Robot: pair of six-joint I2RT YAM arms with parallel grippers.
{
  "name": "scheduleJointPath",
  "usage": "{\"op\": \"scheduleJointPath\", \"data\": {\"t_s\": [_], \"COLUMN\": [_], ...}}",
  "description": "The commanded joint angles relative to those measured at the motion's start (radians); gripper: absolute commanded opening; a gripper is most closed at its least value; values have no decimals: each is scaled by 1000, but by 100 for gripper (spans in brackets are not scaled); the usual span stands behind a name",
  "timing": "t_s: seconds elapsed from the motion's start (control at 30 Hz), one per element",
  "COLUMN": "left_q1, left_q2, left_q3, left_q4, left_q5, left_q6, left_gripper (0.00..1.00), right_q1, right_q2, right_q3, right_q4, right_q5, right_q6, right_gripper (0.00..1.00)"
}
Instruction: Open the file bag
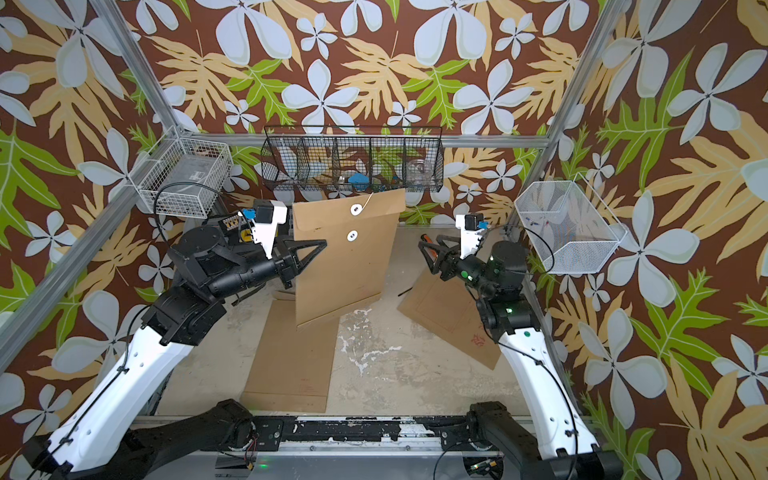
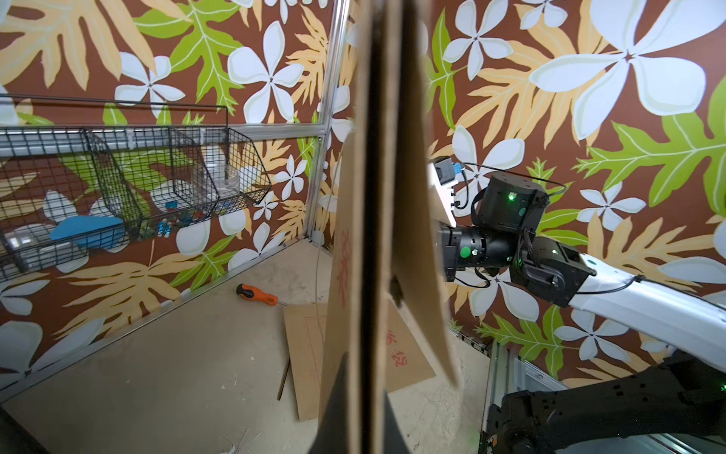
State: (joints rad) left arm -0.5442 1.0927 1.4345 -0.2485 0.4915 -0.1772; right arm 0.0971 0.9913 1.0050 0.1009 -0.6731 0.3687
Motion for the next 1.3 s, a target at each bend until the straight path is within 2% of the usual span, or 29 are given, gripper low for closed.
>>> {"op": "scheduleJointPath", "data": {"t_s": [0.0,0.13,0.43,0.97,1.17,1.27], "left_q1": [3,3,3,3,3,3], "left_q2": [13,9,-23,-93,-91,-94], "left_q3": [46,63,54,-4,-18,-24], "left_q4": [28,23,44,48,35,36], "left_q5": [87,149,304,343,357,363], "left_q6": [41,56,47,42,42,42], "left_gripper": [0,0,0,0,0,0], "right_q1": [2,8,95,105,107,108], "right_q2": [-51,-75,-33,-30,18,37], "right_q3": [-9,1,53,41,134,181], "right_q4": [213,342,409,647,651,614], "right_q5": [-121,-233,-269,-238,-345,-400], "right_q6": [81,175,214,378,345,316], "right_gripper": [68,68,66,63,63,59]}}
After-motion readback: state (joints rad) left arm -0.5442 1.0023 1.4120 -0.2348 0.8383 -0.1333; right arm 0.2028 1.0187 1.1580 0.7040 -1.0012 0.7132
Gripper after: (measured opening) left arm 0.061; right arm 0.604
